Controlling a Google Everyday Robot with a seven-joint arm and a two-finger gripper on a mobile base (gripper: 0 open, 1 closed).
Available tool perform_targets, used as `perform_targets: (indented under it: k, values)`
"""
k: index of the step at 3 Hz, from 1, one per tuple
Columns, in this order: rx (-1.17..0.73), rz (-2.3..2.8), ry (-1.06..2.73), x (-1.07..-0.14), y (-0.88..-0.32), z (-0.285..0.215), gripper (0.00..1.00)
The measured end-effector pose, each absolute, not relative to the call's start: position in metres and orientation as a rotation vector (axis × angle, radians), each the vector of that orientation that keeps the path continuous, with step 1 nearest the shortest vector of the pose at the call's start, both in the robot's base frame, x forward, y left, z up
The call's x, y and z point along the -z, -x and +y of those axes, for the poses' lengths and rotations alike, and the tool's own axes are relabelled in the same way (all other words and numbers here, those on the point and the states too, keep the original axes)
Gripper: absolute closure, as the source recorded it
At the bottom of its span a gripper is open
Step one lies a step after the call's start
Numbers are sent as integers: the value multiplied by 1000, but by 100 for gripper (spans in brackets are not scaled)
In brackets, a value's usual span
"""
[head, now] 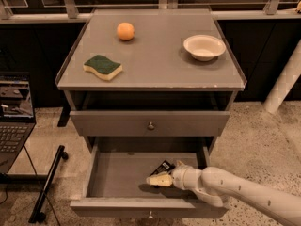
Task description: Pick rxbar chocolate from middle drawer and place on counter
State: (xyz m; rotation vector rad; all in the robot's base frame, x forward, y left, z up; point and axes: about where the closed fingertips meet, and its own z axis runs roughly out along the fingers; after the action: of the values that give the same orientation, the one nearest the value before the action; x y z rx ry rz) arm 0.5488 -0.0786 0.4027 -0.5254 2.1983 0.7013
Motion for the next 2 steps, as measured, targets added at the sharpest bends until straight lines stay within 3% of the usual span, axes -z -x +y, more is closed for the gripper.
perform_targets:
  k: [2]
  values:
    - [-621, 2234, 480, -371, -556, -71, 0]
